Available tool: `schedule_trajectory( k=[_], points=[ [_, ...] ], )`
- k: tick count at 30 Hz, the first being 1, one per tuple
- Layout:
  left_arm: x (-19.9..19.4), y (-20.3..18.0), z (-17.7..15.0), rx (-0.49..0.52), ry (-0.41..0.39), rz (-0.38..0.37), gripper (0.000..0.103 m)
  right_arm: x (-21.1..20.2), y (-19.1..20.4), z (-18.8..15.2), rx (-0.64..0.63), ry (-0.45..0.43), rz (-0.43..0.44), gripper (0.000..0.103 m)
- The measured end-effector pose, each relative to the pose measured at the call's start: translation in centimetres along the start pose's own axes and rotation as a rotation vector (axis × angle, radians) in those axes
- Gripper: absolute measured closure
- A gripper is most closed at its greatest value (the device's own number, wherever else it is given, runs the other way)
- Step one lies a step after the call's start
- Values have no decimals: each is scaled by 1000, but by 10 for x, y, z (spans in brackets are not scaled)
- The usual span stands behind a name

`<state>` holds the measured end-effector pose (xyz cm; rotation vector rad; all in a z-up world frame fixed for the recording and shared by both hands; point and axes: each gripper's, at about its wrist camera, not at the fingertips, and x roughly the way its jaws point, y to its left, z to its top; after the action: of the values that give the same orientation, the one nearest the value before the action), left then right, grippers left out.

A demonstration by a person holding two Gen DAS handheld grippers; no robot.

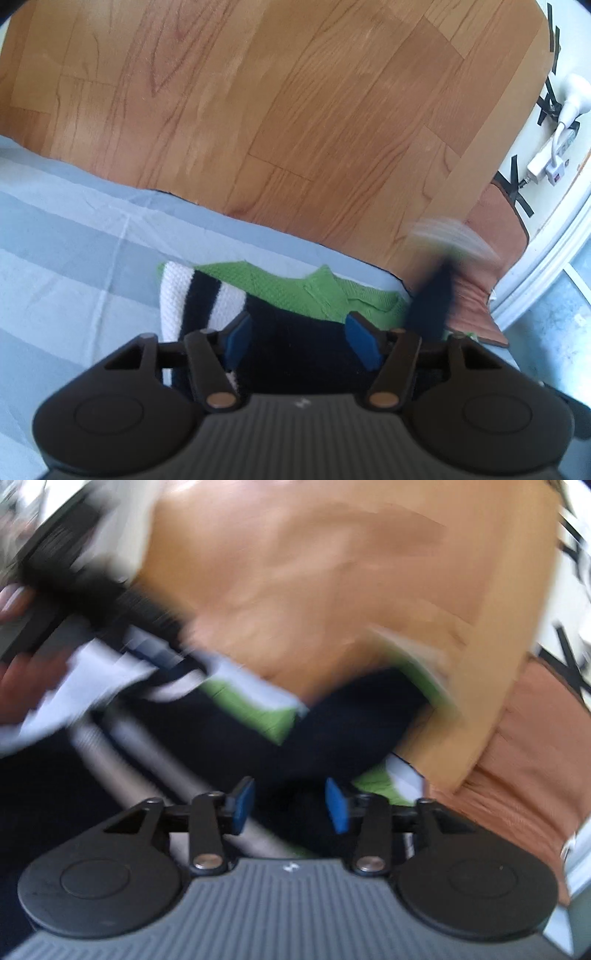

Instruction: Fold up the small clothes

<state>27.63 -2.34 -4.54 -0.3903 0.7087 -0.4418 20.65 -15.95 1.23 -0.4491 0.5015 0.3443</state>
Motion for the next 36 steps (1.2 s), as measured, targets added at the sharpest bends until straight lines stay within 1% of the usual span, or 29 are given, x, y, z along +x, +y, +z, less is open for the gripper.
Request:
schedule_trajectory(
  k=[1,3,4,6,7,9,11,12,14,16,18,20,22,23,24,25,26,27,28,30,31,32,34,36],
  points=[
    [2,-1,-1,2,9,-3,44,-8,-6,-4,28,-2,21,45],
    [4,-3,-2,5,23,-19,43,-22,-28,-9,112,-10,32,45],
    [4,-4,-3,7,27,-28,41,-26,-38,-10,150,-18,24,45],
    [4,-8,-5,22,24,-34,34,-37,-67,-19,246,-28,-22,45],
    [4,-10,-6,34,18,-32,28,-41,-75,-25,280,-28,-43,45],
    [5,-13,-8,51,18,-33,27,-38,-97,-33,336,-17,-78,45],
    [8,-14,-9,48,28,-41,27,-27,-108,-33,356,10,-66,44],
    [8,-14,-9,45,32,-43,27,-22,-109,-30,368,19,-32,41],
    [5,-11,-8,35,23,-43,29,-1,-117,-18,432,28,84,37],
    [-1,-6,-4,13,4,-51,29,24,-123,0,490,42,195,36],
    [-8,2,1,-16,-19,-59,29,48,-116,19,480,77,293,34],
    [-12,10,5,-43,-31,-61,29,78,-109,38,442,124,322,34],
    [-12,15,7,-61,-30,-60,29,104,-99,49,410,176,343,35],
    [-11,16,8,-66,-27,-57,29,116,-94,52,398,209,358,38],
    [-10,17,8,-68,-24,-52,29,123,-89,53,390,232,373,62],
    [-9,17,9,-71,-22,-50,29,129,-83,55,373,255,387,82],
    [-9,18,9,-74,-22,-50,29,127,-79,57,351,254,376,93],
    [-10,19,10,-79,-24,-53,29,117,-78,61,333,227,358,94],
    [-11,19,11,-85,-28,-56,29,109,-81,67,324,180,334,94],
    [-14,21,11,-100,-38,-59,29,87,-98,81,337,60,264,94],
    [-16,22,12,-109,-44,-63,29,72,-106,90,326,-9,199,94],
    [-19,22,13,-117,-51,-69,29,60,-110,96,301,-57,140,94],
    [-24,25,15,-131,-67,-79,29,41,-104,107,232,-114,79,94],
    [-29,28,18,-148,-85,-90,28,33,-76,109,106,-124,59,94]
  ],
)
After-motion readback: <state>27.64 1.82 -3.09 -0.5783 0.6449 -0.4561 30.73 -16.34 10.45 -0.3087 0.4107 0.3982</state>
